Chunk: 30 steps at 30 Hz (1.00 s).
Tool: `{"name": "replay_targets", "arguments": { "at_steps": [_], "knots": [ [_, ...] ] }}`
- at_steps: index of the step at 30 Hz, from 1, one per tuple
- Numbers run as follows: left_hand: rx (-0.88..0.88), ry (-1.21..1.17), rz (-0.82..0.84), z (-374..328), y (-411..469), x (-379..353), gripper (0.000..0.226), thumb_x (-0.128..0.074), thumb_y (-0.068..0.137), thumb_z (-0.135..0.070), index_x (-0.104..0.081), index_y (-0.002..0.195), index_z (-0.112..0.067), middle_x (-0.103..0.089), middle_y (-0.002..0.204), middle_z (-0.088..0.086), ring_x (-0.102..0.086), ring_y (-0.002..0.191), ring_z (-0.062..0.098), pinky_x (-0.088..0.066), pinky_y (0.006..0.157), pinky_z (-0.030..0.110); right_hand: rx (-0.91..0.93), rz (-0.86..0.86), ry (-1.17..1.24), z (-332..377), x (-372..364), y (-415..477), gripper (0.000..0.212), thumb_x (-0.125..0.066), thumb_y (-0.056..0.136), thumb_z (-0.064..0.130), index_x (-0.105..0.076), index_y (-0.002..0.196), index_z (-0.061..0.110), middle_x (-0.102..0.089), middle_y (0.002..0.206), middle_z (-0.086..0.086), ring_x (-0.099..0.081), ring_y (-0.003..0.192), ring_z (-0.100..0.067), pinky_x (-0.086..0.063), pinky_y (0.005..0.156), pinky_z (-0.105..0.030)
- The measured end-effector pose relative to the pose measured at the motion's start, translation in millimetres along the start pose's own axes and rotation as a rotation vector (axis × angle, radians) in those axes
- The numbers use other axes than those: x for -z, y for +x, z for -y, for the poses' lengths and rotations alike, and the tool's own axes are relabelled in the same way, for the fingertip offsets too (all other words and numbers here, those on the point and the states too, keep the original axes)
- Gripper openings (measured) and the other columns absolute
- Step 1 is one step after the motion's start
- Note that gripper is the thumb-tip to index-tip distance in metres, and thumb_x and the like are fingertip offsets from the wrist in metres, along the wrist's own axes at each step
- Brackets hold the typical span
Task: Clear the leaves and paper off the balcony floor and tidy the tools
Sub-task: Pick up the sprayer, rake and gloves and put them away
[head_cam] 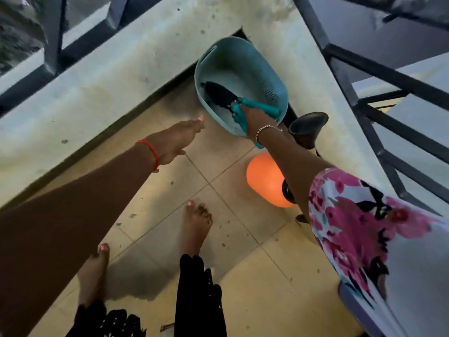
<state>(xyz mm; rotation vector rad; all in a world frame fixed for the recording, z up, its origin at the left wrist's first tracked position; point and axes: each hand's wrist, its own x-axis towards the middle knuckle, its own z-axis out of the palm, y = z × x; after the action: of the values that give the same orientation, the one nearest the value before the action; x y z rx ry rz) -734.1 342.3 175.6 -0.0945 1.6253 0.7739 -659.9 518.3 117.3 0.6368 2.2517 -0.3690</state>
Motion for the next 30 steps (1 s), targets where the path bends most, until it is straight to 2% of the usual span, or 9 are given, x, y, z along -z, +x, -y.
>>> {"name": "replay_targets", "arguments": {
  "at_steps": [4,7,13,19,23,24,26,28,30],
  "knots": [
    [0.001,-0.094,-0.073,-6,-2,8,0.038,-0.046,0.098,-0.031,-0.05,0.131,-0.012,-0.05,0.136,0.002,-0.046,0.125,0.02,-0.043,0.094,0.036,-0.01,-0.029,-0.057,3,8,-3,0.045,-0.045,0.095,0.012,-0.036,0.14,0.012,-0.047,0.136,-0.015,-0.05,0.12,-0.034,-0.042,0.099,-0.044],
    [-0.013,-0.147,-0.097,-11,-10,15,0.03,-0.052,0.095,-0.018,-0.053,0.125,-0.012,-0.055,0.13,0.002,-0.054,0.113,0.017,-0.045,0.084,0.033,-0.001,-0.036,-0.074,11,16,-7,0.041,-0.044,0.095,0.011,-0.043,0.136,0.007,-0.051,0.133,-0.016,-0.051,0.12,-0.034,-0.044,0.097,-0.042],
    [-0.115,-0.177,-0.144,-26,-47,35,0.023,-0.052,0.095,-0.01,-0.058,0.117,-0.014,-0.06,0.116,0.004,-0.058,0.1,0.016,-0.047,0.082,0.03,0.047,0.009,-0.09,46,41,-35,0.034,-0.047,0.094,0.012,-0.048,0.126,0.001,-0.052,0.129,-0.019,-0.051,0.117,-0.034,-0.043,0.092,-0.035],
    [-0.212,-0.122,-0.205,-26,-119,65,0.02,-0.054,0.093,-0.009,-0.061,0.112,-0.011,-0.062,0.105,0.009,-0.058,0.091,0.019,-0.045,0.074,0.03,0.156,0.025,-0.134,118,70,-105,0.038,-0.046,0.096,0.019,-0.05,0.131,0.004,-0.049,0.136,-0.016,-0.044,0.127,-0.032,-0.037,0.104,-0.036],
    [-0.274,0.023,-0.254,-28,-207,90,0.024,-0.057,0.089,-0.006,-0.062,0.111,-0.002,-0.062,0.099,0.013,-0.055,0.079,0.019,-0.037,0.056,0.024,0.303,0.004,-0.158,179,113,-194,0.037,-0.044,0.096,0.016,-0.05,0.129,0.003,-0.049,0.134,-0.018,-0.047,0.124,-0.032,-0.037,0.101,-0.035],
    [-0.308,0.081,-0.283,-30,-239,99,0.026,-0.056,0.088,-0.005,-0.062,0.113,0.0,-0.062,0.101,0.015,-0.056,0.08,0.021,-0.039,0.056,0.026,0.326,0.004,-0.151,195,131,-220,0.036,-0.045,0.095,0.015,-0.05,0.128,0.001,-0.05,0.133,-0.019,-0.047,0.123,-0.033,-0.038,0.101,-0.035],
    [-0.386,0.214,-0.347,-34,-303,115,0.027,-0.056,0.088,-0.004,-0.063,0.114,-0.001,-0.063,0.116,0.016,-0.059,0.101,0.027,-0.045,0.074,0.031,0.365,0.008,-0.136,225,168,-267,0.034,-0.048,0.093,0.012,-0.05,0.124,-0.002,-0.05,0.131,-0.022,-0.047,0.123,-0.034,-0.039,0.099,-0.035],
    [-0.453,0.348,-0.402,-36,-364,128,0.029,-0.057,0.09,-0.007,-0.061,0.117,0.0,-0.059,0.125,0.018,-0.054,0.116,0.028,-0.037,0.089,0.027,0.392,-0.023,-0.12,253,207,-315,0.035,-0.051,0.093,0.015,-0.051,0.124,-0.002,-0.049,0.132,-0.022,-0.044,0.125,-0.033,-0.036,0.1,-0.033],
    [-0.517,0.439,-0.466,-32,-430,143,0.03,-0.055,0.093,-0.012,-0.058,0.119,0.002,-0.059,0.122,0.015,-0.055,0.113,0.025,-0.037,0.088,0.029,0.441,-0.129,-0.088,284,248,-364,0.035,-0.052,0.094,0.016,-0.054,0.123,-0.002,-0.05,0.131,-0.022,-0.045,0.124,-0.033,-0.035,0.099,-0.033]
  ]
}}
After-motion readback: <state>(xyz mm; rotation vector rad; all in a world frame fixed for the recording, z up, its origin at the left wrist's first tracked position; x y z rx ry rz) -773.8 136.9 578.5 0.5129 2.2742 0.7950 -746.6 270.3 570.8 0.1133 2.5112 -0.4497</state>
